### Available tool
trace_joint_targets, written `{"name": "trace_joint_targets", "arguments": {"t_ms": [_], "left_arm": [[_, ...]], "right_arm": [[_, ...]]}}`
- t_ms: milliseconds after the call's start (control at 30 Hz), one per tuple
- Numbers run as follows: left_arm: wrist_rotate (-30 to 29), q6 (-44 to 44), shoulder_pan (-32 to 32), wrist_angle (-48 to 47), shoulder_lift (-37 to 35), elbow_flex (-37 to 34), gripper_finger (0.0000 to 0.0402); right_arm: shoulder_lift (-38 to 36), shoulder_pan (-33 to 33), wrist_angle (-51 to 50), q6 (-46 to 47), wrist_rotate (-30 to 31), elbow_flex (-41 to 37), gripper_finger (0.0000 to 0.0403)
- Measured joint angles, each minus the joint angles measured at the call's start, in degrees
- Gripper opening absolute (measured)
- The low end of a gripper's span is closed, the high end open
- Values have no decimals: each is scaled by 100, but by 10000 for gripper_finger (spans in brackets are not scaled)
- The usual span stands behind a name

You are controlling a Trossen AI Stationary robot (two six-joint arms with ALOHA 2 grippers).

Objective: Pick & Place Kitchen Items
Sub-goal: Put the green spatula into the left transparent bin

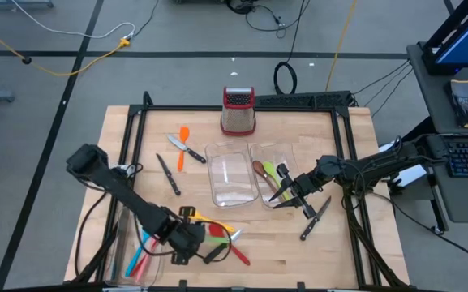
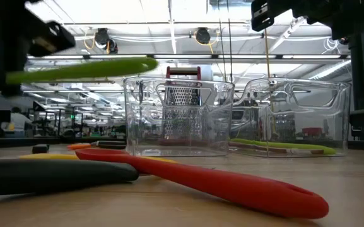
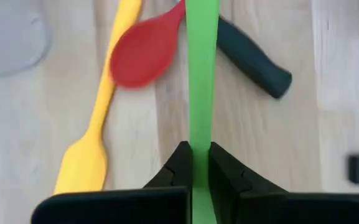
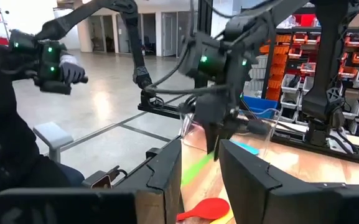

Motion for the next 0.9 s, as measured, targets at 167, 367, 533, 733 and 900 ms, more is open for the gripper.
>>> {"name": "trace_joint_targets", "arguments": {"t_ms": [167, 367, 533, 733, 900], "left_arm": [[-92, -390, 131, 87, -593, 374, 11], [-96, -1138, 351, 359, -1163, 645, 11], [-4, -1388, 543, 1117, -1378, 716, 11], [204, -2097, 808, 1448, -1432, 724, 11], [540, -2801, 1053, 1357, -1434, 722, 11]], "right_arm": [[0, 36, 7, 0, 17, 0, 100], [0, 298, 285, -244, 198, 0, 100], [29, 740, 567, -1115, 1083, 0, 100], [406, 1216, 1009, -2481, 1743, 0, 100], [986, 1539, 1427, -3325, 2369, 29, 100]]}}
